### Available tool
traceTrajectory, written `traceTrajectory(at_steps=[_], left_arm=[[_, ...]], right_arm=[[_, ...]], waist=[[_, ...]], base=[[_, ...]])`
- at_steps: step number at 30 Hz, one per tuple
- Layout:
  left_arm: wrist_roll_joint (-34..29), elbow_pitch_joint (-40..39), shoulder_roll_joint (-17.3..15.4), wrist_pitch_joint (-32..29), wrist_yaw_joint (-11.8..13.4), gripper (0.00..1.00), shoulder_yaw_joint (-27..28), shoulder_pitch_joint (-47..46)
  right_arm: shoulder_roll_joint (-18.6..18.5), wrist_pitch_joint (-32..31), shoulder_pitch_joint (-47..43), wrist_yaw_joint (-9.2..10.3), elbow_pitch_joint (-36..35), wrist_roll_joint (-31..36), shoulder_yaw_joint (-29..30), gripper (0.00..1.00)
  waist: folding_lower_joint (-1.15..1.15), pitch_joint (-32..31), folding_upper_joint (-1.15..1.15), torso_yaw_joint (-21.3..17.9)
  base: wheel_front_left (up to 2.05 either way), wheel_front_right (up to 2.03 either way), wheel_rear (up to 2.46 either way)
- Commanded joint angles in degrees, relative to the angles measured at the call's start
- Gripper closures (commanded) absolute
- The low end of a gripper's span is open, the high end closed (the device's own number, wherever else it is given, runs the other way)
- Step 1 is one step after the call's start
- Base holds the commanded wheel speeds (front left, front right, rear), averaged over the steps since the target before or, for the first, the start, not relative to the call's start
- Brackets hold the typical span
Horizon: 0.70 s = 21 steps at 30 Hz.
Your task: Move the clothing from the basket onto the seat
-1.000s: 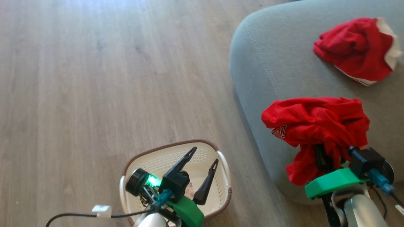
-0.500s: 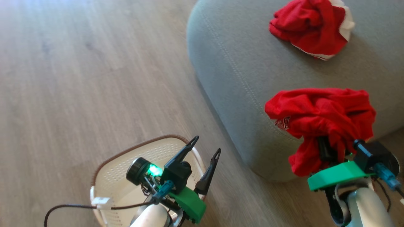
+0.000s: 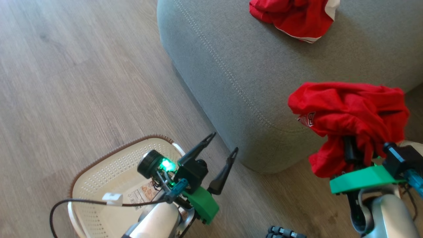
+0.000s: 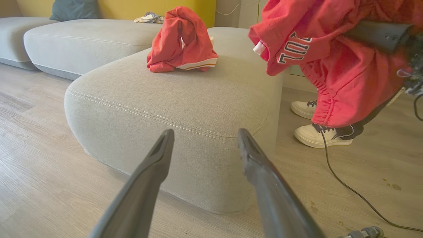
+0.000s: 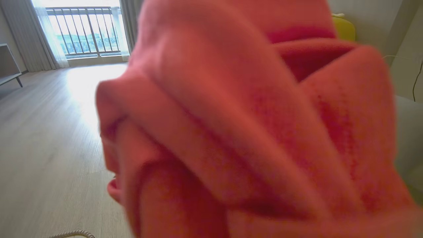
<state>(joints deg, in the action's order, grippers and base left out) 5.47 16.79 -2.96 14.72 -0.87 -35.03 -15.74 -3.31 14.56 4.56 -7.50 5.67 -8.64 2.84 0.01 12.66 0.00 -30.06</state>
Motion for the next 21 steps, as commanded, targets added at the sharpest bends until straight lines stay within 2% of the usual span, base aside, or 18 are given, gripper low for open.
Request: traceTrajectory(at_steps=[1,9,21], left_arm=[[-0.25,-1.60,0.08,0.28,-0.14,0.00,1.39,-1.94],[0.49,-1.46,0.08,0.28,-0.03,0.00,0.33,-2.39],[0.65,-2.87,0.08,0.28,1.60,0.00,0.92,-1.27]], right_arm=[[0.01,0.44,-0.21,0.01,-2.30,-0.37,-0.84,1.00],[0.37,0.44,-0.71,0.01,-2.41,-0.46,0.37,1.00],[0.21,0.44,1.47,0.01,-2.06,0.36,0.03,1.00]], waist=[[-0.01,0.04,0.00,-0.04],[-0.01,-0.53,0.00,-0.05],[-0.01,-1.11,0.00,0.58]], base=[[0.00,0.00,0.00],[0.00,0.00,0.00],[0.00,0.00,0.00]])
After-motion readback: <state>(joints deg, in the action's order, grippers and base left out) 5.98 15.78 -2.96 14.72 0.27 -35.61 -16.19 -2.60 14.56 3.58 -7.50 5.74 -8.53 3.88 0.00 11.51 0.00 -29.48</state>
